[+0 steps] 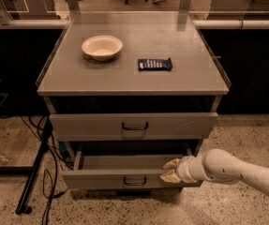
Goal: Open middle drawer
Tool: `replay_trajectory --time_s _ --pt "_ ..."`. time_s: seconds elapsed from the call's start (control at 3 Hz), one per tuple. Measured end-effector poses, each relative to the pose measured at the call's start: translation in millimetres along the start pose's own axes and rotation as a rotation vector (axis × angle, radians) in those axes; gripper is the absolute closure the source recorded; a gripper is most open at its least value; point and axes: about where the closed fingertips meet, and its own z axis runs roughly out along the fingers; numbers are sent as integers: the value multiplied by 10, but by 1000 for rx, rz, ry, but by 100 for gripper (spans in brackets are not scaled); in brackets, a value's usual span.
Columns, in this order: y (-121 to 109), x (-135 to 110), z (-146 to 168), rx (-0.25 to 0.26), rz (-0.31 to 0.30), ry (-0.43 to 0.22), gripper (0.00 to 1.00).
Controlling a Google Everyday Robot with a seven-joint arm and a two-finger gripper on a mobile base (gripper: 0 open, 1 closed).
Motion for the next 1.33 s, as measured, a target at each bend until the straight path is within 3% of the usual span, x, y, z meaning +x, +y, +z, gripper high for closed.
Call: replay_trajectory --time_s 0.67,1.0,1.33 --pt "0 0 0 0 0 0 15" --pt "1 0 1 0 0 0 8" --pt "1 0 1 0 0 0 31"
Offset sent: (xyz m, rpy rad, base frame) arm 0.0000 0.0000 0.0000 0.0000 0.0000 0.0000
